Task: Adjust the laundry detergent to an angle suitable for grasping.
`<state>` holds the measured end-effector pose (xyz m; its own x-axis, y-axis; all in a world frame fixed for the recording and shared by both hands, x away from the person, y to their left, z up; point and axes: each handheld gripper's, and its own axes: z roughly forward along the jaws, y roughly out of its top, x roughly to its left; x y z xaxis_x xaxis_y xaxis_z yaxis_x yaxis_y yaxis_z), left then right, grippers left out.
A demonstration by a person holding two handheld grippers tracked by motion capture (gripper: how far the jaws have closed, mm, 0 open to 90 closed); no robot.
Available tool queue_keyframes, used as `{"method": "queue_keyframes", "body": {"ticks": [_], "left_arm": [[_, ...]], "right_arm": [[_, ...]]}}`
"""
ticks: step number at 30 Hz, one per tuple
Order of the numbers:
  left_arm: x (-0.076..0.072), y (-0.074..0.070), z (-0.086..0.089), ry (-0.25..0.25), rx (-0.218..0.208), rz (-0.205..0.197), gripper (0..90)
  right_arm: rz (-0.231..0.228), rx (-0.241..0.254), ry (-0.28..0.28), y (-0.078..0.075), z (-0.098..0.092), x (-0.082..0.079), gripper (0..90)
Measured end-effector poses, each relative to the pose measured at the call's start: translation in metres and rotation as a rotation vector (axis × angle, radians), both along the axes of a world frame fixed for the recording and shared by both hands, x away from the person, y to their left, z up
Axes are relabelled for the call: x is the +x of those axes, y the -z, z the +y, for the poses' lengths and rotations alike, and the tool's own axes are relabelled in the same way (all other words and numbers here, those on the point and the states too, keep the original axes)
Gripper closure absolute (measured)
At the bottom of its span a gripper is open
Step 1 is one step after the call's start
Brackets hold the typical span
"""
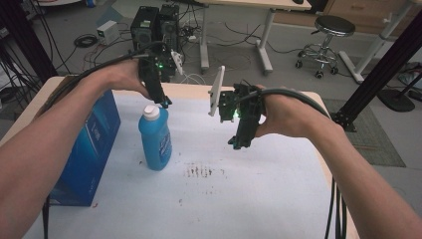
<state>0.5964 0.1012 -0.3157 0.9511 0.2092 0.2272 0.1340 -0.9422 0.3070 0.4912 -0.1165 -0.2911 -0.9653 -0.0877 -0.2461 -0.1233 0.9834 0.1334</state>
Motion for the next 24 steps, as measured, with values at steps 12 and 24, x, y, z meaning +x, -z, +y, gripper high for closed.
{"method": "queue_keyframes", "body": {"ticks": [12, 24], "left_arm": [[0.0002, -0.0016, 0.0008, -0.001, -0.003, 0.002, 19.6], [-0.0039, -0.0089, 0.0026, -0.032, 0.012, -0.005, 19.6]], "right_arm": [[0.021, -0.024, -0.008, 0.0085, 0.0047, 0.0012, 11.8], [0.02, -0.012, -0.021, 0.0089, 0.0068, -0.0001, 11.8]]}}
